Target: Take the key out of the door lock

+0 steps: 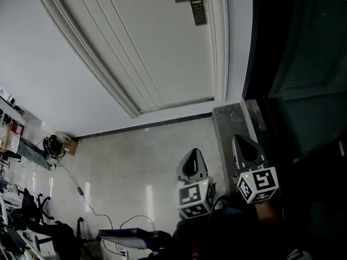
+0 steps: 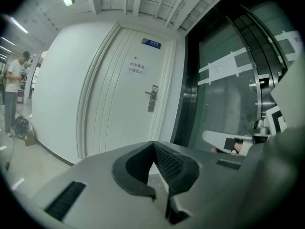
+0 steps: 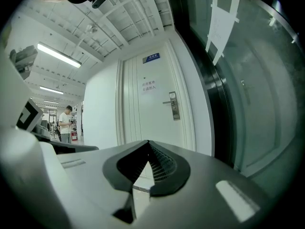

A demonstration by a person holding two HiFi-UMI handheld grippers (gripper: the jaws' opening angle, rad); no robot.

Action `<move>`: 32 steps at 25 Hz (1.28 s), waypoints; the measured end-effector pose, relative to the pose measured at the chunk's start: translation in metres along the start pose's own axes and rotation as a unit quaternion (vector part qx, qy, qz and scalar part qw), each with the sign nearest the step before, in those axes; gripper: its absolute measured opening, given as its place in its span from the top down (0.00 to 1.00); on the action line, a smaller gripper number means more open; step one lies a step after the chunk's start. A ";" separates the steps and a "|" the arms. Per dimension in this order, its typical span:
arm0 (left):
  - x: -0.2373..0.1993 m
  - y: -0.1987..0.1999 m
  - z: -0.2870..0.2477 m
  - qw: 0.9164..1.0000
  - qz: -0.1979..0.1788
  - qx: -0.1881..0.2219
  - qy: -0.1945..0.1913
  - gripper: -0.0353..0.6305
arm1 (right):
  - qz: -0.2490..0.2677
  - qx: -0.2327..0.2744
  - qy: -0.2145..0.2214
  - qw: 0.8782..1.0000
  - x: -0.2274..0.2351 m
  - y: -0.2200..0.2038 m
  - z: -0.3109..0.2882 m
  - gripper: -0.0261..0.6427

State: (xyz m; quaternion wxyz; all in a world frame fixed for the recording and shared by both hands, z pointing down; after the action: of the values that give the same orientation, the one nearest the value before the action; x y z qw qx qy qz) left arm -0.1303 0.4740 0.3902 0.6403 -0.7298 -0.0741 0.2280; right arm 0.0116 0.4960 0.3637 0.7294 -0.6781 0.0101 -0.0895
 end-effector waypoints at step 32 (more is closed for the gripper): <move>-0.141 0.040 -0.330 0.999 0.010 -0.025 -0.045 0.95 | 0.010 0.009 -0.023 1.000 0.055 -0.039 -0.345 0.96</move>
State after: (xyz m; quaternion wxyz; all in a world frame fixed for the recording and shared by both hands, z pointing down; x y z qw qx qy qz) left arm -0.1215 0.1136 0.4100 0.6160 -0.7351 -0.1010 0.2646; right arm 0.0139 0.1447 0.3800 0.7366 -0.6731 -0.0002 -0.0667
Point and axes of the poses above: the fingertips, and each gripper's own axes: z backward along the fingers, x to its right, y out of its top, the point moved 2 cm from there along z, backward along the fingers, and after that the axes turned 9 degrees about x, right-handed, at the moved point
